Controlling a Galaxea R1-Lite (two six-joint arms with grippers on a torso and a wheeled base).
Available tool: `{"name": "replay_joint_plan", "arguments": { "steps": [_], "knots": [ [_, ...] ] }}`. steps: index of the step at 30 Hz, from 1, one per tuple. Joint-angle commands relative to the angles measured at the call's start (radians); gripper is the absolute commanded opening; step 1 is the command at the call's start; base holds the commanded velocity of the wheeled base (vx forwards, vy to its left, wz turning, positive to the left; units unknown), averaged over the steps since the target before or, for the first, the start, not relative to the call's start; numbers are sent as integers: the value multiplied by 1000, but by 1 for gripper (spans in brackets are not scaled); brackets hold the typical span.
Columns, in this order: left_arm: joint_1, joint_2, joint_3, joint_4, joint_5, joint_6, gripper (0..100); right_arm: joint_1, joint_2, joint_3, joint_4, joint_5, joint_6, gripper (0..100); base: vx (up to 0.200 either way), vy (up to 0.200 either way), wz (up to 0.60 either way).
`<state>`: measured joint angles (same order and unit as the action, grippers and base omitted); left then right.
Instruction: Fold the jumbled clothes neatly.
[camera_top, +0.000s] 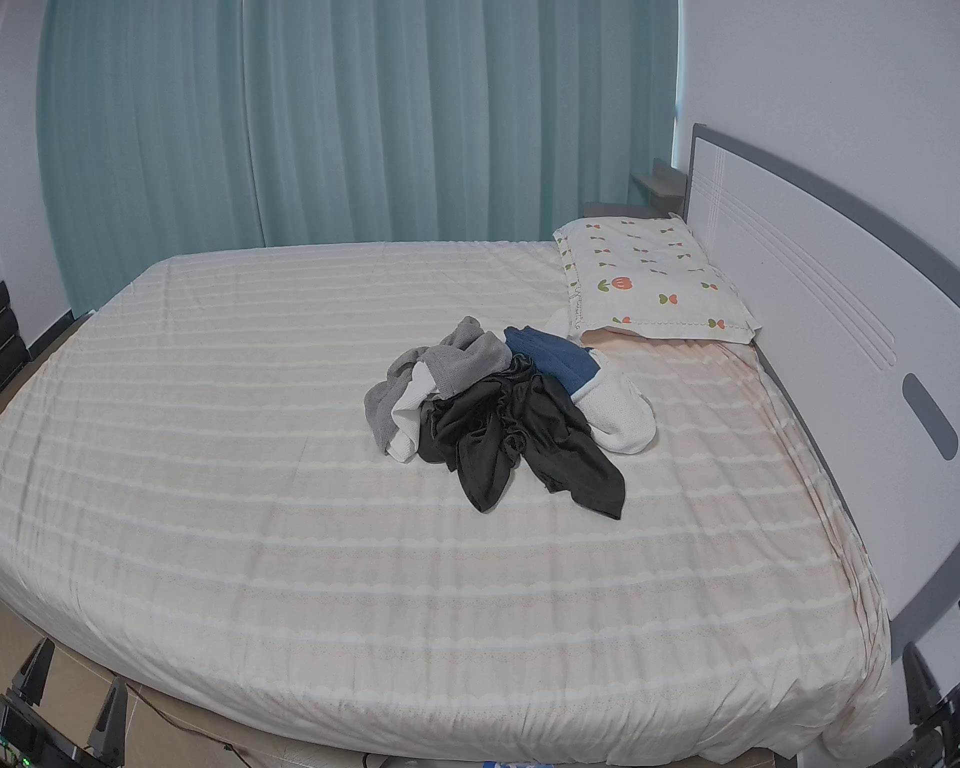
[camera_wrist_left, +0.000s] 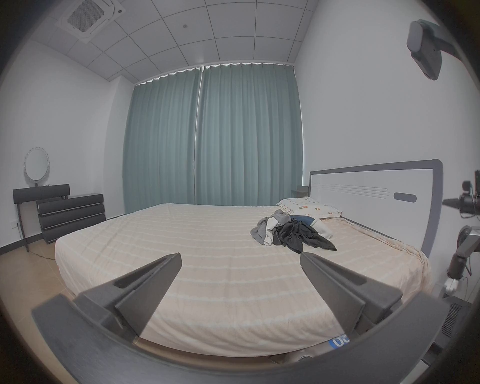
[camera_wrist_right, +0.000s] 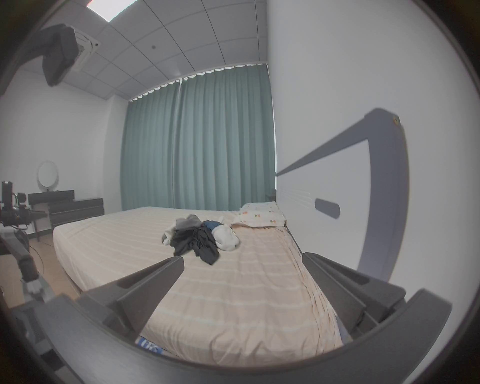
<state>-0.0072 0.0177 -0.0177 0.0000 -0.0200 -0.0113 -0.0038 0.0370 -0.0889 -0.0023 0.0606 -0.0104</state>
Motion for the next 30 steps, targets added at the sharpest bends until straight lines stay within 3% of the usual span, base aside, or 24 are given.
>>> {"name": "replay_joint_plan", "arguments": {
  "steps": [1, 4, 7, 8, 9, 10, 12, 16, 23, 26, 30],
  "knots": [
    [1, -16, 18, 2, 0, -3, 100, 1, 348, -245, 35, 139, 6, 100, 0, 0, 0],
    [1, -16, 18, 2, -3, 5, 100, 4, 515, -245, 12, 194, 12, 100, 0, 0, 0],
    [1, -16, 18, 0, -3, 5, 100, 7, 569, -247, -2, 203, 12, 100, 0, 0, 0],
    [1, -16, 18, 0, -3, 7, 100, 38, 708, -252, -59, 220, 12, 100, 0, 0, 0],
    [1, -16, 18, 0, -3, 7, 100, 38, 708, -252, -59, 220, 12, 100, 0, 0, 0],
    [1, -16, 18, 0, -3, 7, 100, 105, 890, -262, -154, 214, 29, 100, 0, 0, 0],
    [1, -16, 18, 2, -1, 7, 100, 120, 966, -270, -197, 212, 44, 100, 0, 0, 0],
    [1, -16, 18, 2, -3, 7, 100, 174, 1317, -327, -409, 194, 109, 100, 0, 0, 0],
    [1, -16, 18, 0, -3, 7, 100, 252, 1773, -497, -723, -8, 184, 100, 0, 0, 0],
    [0, -16, 18, 0, -3, 7, 100, 274, 1916, -621, -739, -78, 208, 100, 0, 0, 0],
    [1, -16, 18, 0, -3, 7, 100, 291, 2032, -773, -728, -113, 271, 100, 0, 0, 0]
  ]
}}
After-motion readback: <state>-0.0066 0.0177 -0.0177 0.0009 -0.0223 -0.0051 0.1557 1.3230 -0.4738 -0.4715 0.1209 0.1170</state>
